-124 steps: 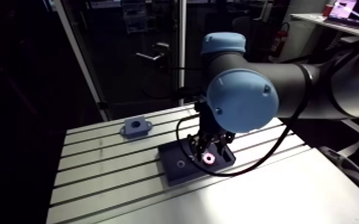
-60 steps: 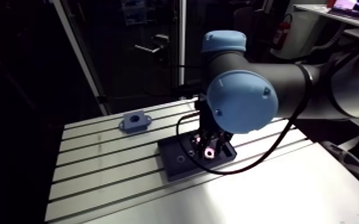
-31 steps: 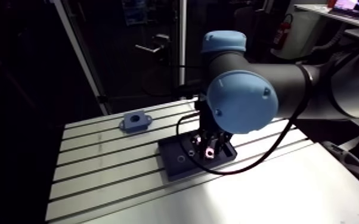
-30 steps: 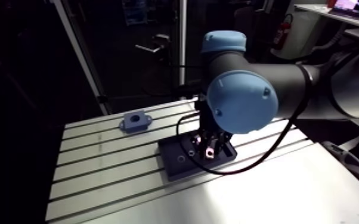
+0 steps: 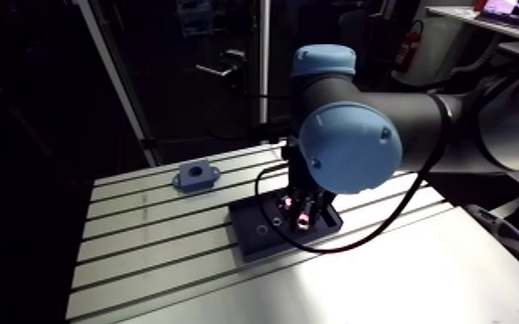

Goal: Pick up the bearing and press it into the housing until flush.

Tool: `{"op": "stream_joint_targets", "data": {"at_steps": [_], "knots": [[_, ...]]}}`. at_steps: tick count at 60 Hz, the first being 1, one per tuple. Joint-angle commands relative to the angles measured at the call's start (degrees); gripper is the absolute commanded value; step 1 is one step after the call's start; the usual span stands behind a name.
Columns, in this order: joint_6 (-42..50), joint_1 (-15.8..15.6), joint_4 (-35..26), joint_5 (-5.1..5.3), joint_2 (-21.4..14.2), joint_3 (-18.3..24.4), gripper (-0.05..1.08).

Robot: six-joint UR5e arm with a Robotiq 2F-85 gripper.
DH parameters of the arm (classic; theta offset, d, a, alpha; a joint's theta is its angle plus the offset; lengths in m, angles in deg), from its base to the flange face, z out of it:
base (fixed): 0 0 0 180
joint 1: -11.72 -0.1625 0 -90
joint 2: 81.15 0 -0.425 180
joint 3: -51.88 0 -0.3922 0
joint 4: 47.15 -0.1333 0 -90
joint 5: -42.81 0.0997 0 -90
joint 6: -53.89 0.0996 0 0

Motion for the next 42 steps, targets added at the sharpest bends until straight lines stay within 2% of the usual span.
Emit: {"op": "stream_joint_targets", "data": {"at_steps": [1, 42], "knots": [[0.05, 0.0, 0.0, 0.0, -0.08, 0.1, 0.54], [-0.03, -0.27, -0.34, 0.0, -1.18, 1.46, 0.59]]}}
